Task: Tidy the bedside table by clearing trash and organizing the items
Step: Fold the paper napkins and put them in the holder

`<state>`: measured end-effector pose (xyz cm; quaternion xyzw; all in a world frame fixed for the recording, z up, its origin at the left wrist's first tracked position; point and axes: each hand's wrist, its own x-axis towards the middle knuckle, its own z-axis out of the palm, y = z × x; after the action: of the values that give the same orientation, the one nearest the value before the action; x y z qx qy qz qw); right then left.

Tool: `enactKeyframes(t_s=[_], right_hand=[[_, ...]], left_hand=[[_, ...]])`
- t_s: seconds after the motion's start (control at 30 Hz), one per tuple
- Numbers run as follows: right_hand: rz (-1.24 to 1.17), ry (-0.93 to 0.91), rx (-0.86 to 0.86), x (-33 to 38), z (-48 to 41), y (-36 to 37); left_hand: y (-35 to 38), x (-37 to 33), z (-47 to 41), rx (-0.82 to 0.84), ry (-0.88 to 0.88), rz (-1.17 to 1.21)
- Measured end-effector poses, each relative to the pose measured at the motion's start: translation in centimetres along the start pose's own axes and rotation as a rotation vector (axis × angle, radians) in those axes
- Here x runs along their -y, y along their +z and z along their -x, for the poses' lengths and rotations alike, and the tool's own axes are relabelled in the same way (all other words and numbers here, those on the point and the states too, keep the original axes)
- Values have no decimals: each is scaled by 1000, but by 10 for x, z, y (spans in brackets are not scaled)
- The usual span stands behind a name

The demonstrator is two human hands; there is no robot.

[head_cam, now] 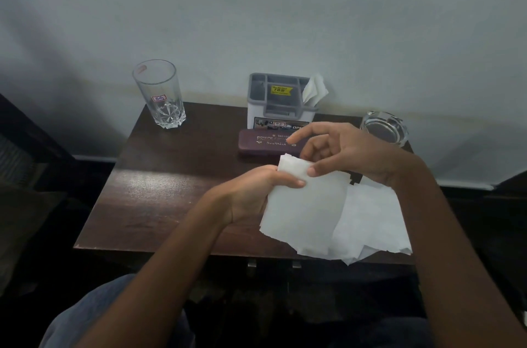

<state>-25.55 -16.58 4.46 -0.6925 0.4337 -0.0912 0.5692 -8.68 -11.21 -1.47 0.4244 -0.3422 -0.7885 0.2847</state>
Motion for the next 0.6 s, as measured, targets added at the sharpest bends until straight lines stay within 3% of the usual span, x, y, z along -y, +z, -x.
enactKeyframes(t_s=[0.23, 0.3, 0.47, 0.6], right_hand=[[-34, -22, -6, -3, -4, 0], [-109, -47, -92, -7, -3, -5], [-452, -68, -537, -15, -10, -13], [-586, -22, -592, -17, -15, -7]], left_hand=[[-4, 2, -2, 14, -19, -21], [-7, -2, 1, 8, 0, -41], [-17, -10, 5, -119, 181, -1], [-19, -7, -2, -344, 339, -19]])
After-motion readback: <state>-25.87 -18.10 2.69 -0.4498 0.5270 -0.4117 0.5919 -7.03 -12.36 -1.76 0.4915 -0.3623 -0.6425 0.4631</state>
